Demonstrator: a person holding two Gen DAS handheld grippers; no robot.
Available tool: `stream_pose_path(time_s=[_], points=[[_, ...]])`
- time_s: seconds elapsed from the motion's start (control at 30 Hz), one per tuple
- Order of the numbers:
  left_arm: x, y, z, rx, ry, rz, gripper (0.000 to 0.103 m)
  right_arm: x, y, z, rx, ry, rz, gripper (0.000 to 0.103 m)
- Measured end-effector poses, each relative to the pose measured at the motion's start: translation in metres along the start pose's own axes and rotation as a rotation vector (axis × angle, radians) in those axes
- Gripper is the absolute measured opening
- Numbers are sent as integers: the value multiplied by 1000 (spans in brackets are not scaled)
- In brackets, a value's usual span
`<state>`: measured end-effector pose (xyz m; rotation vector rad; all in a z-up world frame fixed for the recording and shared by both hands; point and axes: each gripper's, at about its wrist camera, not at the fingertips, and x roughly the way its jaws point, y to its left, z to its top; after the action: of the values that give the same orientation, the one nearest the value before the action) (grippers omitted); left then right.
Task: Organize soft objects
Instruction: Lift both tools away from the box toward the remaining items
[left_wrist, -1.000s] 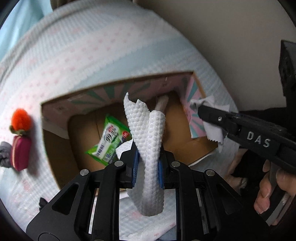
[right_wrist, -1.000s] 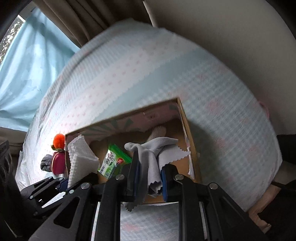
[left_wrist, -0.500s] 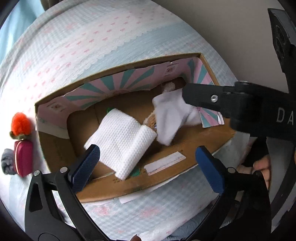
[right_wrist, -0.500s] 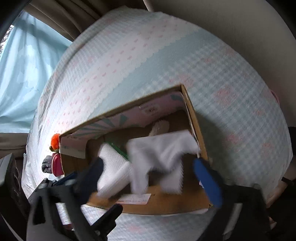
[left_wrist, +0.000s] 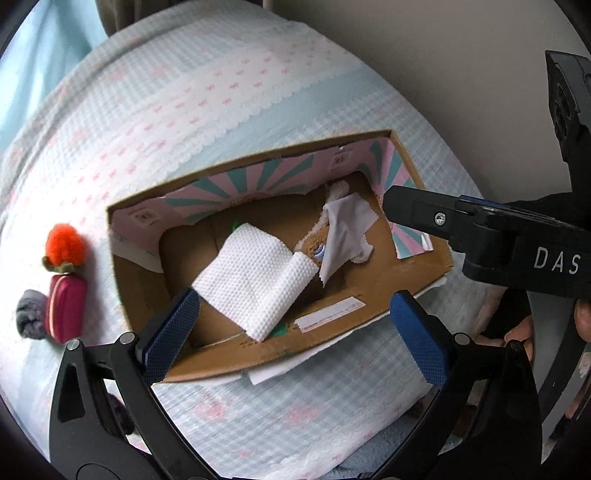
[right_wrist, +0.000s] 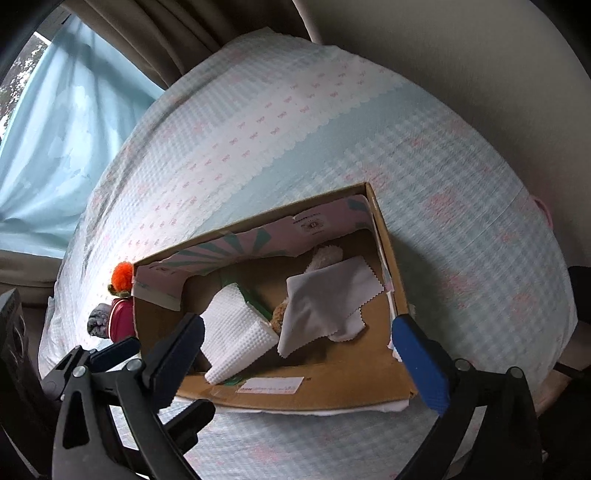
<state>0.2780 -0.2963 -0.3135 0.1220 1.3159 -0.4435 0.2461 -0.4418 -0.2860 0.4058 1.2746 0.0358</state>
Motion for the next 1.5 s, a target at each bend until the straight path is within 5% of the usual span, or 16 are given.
stream_pose_path(time_s=[0.47,0.9,1.23,1.5], points=[[-103,4,-33,-12,-202,66,102,-98,49,-24,-147,-172,-40,101],[-209,42,-97,-62,-405,124,102,-190,118,-81,-267,-381,-33,101],[-273,111,-167,-137,-499,158,102,-212,191,-142,-329,-514,-24,101],[-310,197,-221,-223,-531,190,102,-201,257,-174,-335,-522,12,101]])
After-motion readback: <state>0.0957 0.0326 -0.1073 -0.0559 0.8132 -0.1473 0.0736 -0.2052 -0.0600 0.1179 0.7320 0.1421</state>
